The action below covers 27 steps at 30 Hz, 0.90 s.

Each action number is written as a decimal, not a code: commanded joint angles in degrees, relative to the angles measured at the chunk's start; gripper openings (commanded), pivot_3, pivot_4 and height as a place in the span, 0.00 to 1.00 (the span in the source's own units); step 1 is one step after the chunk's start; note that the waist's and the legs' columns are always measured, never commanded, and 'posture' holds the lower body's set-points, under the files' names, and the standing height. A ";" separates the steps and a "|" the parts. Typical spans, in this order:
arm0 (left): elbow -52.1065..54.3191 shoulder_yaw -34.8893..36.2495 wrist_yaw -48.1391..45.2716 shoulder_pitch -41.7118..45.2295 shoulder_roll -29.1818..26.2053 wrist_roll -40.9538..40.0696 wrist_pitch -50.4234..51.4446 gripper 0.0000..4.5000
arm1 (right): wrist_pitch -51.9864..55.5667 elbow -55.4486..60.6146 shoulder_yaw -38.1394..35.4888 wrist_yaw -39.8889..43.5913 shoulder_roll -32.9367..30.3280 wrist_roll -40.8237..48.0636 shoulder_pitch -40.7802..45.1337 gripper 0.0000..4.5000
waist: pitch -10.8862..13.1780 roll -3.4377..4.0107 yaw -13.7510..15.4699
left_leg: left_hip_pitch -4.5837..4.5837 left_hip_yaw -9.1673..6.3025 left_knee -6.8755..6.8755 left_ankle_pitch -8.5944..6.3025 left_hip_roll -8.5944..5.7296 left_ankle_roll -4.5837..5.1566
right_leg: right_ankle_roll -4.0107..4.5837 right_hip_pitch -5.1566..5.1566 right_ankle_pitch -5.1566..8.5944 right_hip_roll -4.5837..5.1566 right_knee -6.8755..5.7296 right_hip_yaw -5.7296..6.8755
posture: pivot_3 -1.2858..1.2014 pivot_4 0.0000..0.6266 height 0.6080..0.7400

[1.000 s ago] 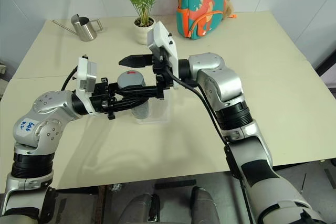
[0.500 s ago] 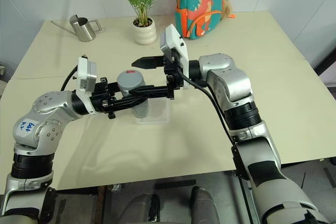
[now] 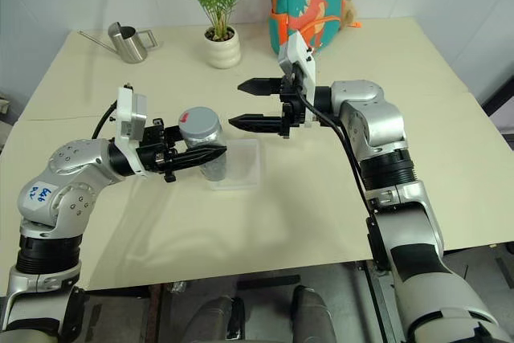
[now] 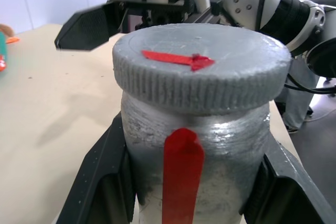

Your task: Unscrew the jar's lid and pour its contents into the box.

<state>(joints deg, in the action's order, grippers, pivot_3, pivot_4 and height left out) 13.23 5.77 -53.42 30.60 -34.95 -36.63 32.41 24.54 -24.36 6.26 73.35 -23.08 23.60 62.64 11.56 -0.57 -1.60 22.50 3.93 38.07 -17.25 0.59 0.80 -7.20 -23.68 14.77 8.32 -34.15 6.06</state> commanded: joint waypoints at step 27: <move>2.14 -0.10 -0.70 0.32 -0.01 -0.66 -0.83 0.44 | 9.96 14.17 3.27 -0.72 8.57 6.96 1.57 0.99 | 0.00 -0.01 0.24 | 0.01 -0.03 0.01 0.00 -0.01 0.00 | 0.00 0.01 0.00 0.00 -0.02 0.01 | 0.52 0.24 1.00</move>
<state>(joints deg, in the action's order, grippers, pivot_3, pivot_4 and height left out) 13.23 5.39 -53.89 30.61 -34.88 -36.63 32.39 34.99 -11.30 10.47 72.62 -14.57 30.27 62.83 11.56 -0.57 -1.37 22.51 3.89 38.09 -17.25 0.57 0.80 -7.20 -23.67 14.77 8.32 -34.17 6.07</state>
